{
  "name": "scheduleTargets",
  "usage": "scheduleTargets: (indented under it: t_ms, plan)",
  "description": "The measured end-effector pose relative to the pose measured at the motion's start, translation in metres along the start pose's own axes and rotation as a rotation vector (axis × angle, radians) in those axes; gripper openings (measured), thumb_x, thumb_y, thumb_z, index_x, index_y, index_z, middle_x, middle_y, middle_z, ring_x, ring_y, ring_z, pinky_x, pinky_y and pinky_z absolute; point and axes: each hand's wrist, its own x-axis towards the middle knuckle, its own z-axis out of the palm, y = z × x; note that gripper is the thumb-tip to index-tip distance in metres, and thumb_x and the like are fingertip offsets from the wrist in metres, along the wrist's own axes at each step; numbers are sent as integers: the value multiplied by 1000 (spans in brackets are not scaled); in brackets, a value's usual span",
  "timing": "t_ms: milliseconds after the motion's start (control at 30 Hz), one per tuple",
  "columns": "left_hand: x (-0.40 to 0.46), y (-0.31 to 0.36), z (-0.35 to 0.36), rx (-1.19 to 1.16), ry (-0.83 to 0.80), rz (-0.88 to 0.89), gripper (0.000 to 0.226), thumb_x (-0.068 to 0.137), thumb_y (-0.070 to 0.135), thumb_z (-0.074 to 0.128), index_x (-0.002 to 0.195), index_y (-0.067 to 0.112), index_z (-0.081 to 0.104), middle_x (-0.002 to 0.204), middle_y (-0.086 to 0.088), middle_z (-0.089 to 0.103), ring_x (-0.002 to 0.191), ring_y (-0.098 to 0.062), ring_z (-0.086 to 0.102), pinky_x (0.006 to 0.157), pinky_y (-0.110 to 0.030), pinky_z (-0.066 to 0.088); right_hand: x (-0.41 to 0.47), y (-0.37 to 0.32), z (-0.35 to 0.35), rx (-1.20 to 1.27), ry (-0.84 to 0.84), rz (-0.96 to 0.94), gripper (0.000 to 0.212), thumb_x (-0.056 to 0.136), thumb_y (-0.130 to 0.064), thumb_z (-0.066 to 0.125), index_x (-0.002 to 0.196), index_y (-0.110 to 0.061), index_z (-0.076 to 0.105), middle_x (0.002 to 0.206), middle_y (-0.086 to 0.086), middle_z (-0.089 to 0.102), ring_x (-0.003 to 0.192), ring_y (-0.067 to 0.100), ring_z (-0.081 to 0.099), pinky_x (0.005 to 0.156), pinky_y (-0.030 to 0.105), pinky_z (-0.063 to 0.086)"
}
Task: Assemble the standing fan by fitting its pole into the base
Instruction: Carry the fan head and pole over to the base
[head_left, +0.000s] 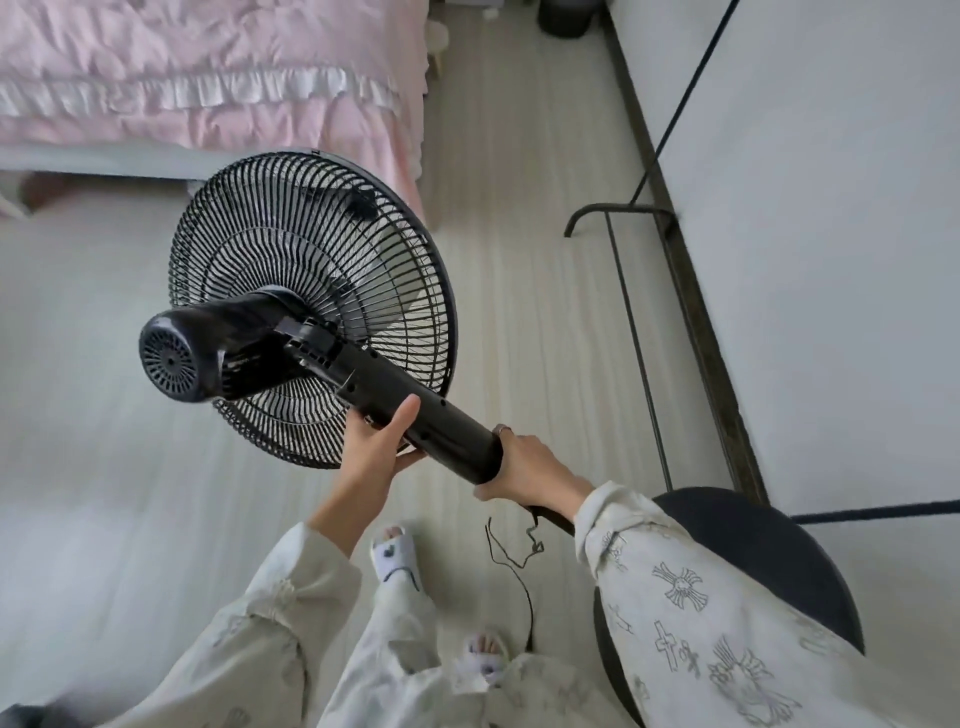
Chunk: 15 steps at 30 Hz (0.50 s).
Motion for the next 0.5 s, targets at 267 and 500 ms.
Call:
scheduleTargets:
  t_ms: [267, 500]
  plan:
    - [190, 117, 28, -16, -61, -11, 48, 80, 21, 70, 120, 9, 46, 114, -14, 63, 91, -25, 68, 66, -39, 59, 181, -57, -107, -19, 37, 24, 58, 60, -36, 73, 107, -15, 47, 79, -3, 59, 67, 16, 60, 54, 26, 48]
    - [332, 219, 85, -13, -94, -2, 51, 79, 21, 72, 121, 11, 45, 113, -11, 63, 95, -26, 68, 68, -40, 60, 310, -84, -220, -7, 92, 34, 57, 59, -40, 72, 105, -19, 45, 75, -7, 55, 65, 11, 57, 52, 24, 47]
